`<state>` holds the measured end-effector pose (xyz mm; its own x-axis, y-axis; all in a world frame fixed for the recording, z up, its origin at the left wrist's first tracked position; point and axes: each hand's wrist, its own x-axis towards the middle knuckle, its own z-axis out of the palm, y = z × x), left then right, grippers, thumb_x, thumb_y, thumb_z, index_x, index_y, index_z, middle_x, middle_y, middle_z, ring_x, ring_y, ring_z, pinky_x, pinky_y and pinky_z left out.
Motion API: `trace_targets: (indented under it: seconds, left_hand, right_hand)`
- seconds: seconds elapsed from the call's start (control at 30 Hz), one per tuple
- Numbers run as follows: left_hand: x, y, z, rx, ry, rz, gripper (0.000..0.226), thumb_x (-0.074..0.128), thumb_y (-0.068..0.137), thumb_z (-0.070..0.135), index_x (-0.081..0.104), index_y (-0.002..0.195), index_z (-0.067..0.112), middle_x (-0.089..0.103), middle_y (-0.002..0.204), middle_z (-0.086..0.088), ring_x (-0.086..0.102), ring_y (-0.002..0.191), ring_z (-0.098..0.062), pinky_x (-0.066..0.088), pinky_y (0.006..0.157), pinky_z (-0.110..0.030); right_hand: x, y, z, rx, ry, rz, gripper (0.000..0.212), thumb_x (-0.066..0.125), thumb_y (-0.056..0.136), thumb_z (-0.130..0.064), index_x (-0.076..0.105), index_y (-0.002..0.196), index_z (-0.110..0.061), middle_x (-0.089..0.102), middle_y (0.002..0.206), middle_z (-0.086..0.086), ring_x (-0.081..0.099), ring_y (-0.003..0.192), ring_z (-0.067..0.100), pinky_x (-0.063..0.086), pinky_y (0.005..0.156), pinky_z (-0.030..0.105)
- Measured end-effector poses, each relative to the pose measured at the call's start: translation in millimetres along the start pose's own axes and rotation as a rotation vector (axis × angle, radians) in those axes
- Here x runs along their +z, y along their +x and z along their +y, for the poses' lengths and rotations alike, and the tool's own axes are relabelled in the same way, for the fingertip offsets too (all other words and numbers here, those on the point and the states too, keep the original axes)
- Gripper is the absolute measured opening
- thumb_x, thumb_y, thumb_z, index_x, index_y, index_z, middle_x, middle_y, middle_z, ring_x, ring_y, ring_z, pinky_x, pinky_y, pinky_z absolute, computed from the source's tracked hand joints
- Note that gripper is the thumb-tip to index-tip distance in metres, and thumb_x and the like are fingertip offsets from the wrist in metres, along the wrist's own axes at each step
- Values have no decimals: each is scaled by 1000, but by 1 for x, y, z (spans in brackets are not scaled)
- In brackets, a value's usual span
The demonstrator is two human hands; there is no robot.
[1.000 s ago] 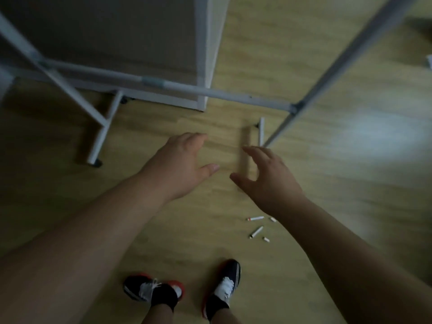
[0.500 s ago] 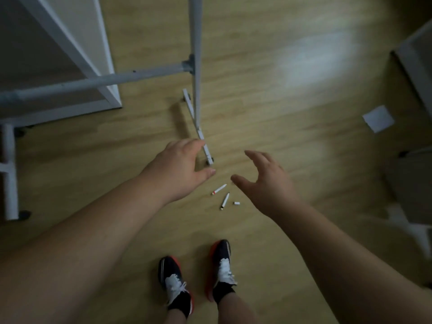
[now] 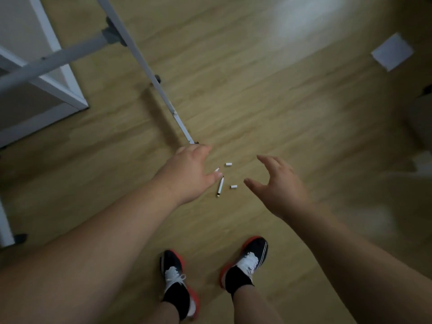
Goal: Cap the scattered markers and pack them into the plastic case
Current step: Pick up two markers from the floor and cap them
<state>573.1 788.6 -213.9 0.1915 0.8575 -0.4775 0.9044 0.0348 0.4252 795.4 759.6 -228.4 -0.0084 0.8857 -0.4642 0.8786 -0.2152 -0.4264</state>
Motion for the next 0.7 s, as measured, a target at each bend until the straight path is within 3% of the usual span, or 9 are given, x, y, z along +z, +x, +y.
trace_targets:
  seconds: [0.37,0.7]
  left_hand:
    - [126,81,-50,-33,86,-175,66,60,86,54,42,142,25,48,139,0,40,131,-23,40,105,-39]
    - [256,140,-131,-66,124,-334,58,62,80,57,53,124,20,57,121,-6,54,115,-30,48,94,-42]
  right_hand:
    - [104,50,76,149,74,-10,68,62,84,-54,44,144,-29,46,147,-4,40,135,18,36,106,34]
    - [268,96,117,339,219,-51,68,70,81,-46,48,142,-24,48,145,-2,45,132,19,39,108,36]
